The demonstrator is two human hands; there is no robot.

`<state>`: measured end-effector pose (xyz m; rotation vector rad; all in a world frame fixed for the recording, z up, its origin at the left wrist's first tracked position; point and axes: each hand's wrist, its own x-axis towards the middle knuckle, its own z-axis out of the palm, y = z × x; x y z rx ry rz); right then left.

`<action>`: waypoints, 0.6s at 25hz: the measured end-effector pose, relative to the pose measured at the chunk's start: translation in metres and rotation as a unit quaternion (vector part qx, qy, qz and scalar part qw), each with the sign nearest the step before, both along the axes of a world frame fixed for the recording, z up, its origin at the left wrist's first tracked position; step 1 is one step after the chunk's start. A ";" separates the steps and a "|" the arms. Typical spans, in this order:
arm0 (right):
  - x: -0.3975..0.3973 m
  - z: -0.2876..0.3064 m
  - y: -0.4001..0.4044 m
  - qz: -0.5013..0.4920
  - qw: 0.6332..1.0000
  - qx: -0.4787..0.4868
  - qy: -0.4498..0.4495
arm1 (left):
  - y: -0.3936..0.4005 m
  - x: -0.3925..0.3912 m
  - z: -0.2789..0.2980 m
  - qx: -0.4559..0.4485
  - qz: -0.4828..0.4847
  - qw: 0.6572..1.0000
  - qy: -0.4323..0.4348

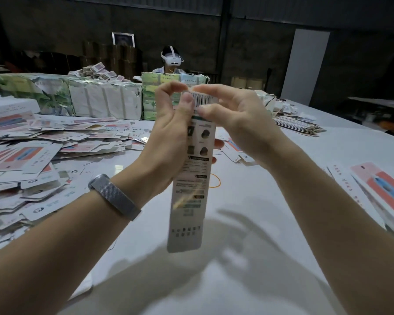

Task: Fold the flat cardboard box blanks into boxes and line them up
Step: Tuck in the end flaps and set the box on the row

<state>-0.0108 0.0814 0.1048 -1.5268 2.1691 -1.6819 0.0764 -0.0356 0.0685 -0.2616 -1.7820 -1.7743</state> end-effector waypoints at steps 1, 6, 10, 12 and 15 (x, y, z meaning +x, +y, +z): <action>0.003 0.000 -0.003 -0.065 0.996 0.017 0.055 | 0.001 -0.001 0.000 0.003 -0.001 1.000 0.002; 0.016 -0.001 -0.011 -0.192 0.964 0.122 0.137 | 0.002 -0.001 0.001 0.082 -0.087 0.993 0.014; 0.019 0.002 -0.008 -0.174 0.982 0.044 0.058 | 0.000 0.000 0.004 0.083 -0.202 0.976 0.002; 0.021 0.000 -0.003 -0.204 0.976 -0.007 0.081 | 0.004 -0.004 0.004 0.035 -0.165 0.986 -0.010; 0.018 -0.001 0.016 -0.259 0.954 -0.002 0.150 | -0.008 -0.018 -0.009 -0.005 0.005 0.999 -0.037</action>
